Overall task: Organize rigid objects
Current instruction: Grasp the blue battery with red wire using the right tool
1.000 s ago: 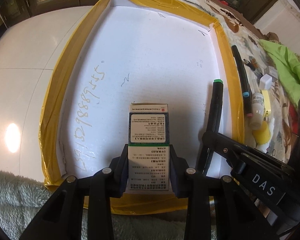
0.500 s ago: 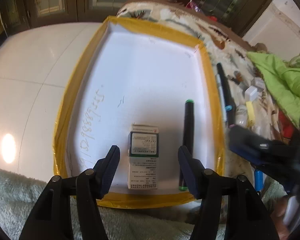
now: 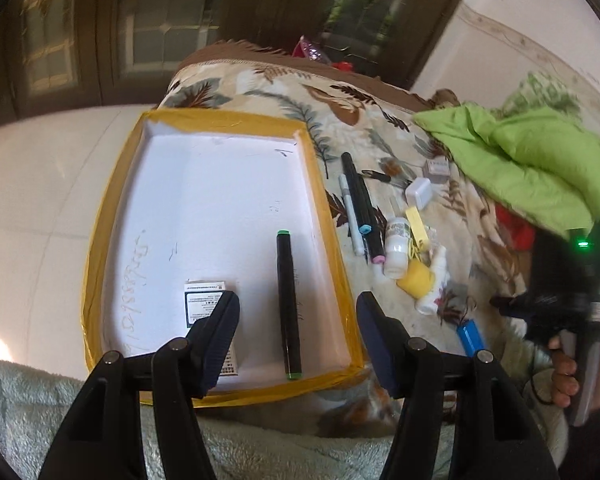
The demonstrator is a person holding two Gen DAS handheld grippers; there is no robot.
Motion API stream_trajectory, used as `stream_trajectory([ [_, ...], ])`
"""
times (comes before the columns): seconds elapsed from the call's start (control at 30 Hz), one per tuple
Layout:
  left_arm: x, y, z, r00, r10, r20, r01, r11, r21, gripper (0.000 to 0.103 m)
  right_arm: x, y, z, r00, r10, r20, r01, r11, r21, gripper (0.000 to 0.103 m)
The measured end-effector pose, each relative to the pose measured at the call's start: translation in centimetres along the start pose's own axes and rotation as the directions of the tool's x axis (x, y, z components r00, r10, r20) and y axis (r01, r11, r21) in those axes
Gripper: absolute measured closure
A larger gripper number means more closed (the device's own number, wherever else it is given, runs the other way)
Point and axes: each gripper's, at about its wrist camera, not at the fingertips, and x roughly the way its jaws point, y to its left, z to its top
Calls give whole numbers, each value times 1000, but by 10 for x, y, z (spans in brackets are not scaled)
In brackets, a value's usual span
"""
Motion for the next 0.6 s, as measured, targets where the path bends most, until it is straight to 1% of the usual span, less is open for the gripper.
stream_trajectory([
  [0.03, 0, -1, 0, 1000, 1, 0, -1, 1000, 9, 42, 10, -2, 0, 999, -32, -37, 32, 999, -9, 64],
  [0.07, 0, -2, -2, 1000, -1, 1, 1, 1000, 13, 42, 26, -3, 0, 994, -16, -110, 16, 1000, -6, 64],
  [0.1, 1, -2, -2, 1000, -4, 1, 4, 1000, 16, 42, 30, -3, 0, 992, -15, -129, 13, 1000, -14, 64],
  [0.17, 1, -2, -4, 1000, -5, 2, 5, 1000, 11, 42, 29, 4, -1, 992, -40, -123, 34, 998, -52, 64],
  [0.23, 1, -1, -5, 1000, -9, -7, 9, 1000, 4, 42, 30, 3, -3, 989, -47, -141, 40, 998, -50, 64],
  [0.27, 2, 0, -4, 1000, -10, -11, 10, 1000, 1, 42, 36, 2, -5, 984, -55, -168, 47, 998, -48, 64],
  [0.3, 2, 1, -4, 1000, -10, -13, 10, 1000, -3, 42, 44, 1, -7, 976, -61, -207, 52, 998, -47, 62],
  [0.37, 2, 1, -4, 1000, -12, -14, 12, 1000, -2, 42, 53, 2, -5, 966, -92, -243, 82, 995, -49, 61],
  [0.43, 3, 1, -3, 1000, -12, -17, 12, 1000, -1, 42, 60, -1, -4, 958, -82, -274, 72, 996, -46, 58],
  [0.5, 4, 1, -4, 1000, -12, -23, 12, 1000, 3, 42, 70, 2, -4, 946, -100, -309, 81, 994, -76, 57],
  [0.53, 4, 1, -4, 1000, -11, -24, 11, 1000, 6, 42, 73, 8, -4, 940, -134, -315, 101, 988, -117, 57],
  [0.6, 4, -2, -5, 1000, -5, -24, 5, 1000, 16, 42, 71, 12, -2, 940, -158, -301, 117, 982, -151, 62],
])
